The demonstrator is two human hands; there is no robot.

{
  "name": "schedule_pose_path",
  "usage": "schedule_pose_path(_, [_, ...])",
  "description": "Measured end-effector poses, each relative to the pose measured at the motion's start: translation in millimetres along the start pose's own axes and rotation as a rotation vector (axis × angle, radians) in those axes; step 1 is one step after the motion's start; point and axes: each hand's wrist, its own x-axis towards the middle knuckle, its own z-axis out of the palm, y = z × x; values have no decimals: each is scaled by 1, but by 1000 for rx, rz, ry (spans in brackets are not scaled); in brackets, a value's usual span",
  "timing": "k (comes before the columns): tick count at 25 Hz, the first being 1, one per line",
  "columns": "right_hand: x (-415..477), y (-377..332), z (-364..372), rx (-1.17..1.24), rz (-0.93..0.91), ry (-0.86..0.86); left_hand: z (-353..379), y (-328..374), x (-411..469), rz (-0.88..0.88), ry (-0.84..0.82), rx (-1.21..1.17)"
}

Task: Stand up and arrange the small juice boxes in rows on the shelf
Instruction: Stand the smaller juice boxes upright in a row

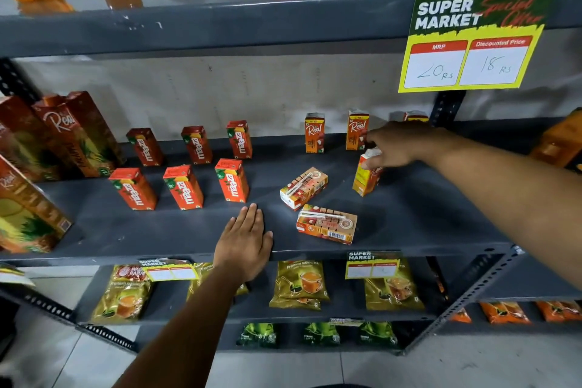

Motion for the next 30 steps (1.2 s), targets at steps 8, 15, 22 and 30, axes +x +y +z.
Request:
schedule_pose_path(8, [-5, -19, 6, 43, 214, 112, -3, 2, -1, -24, -2, 7])
schedule_pose_path(15, [-63, -94, 22, 428, -31, -11, -3, 1, 1, -14, -5, 4])
schedule_pose_path(22, [-64, -123, 79, 480, 117, 26, -2, 0, 1, -16, -25, 7])
schedule_pose_path(30, [-108, -70, 117, 1153, 616, 627, 3, -1, 3, 3, 28, -5])
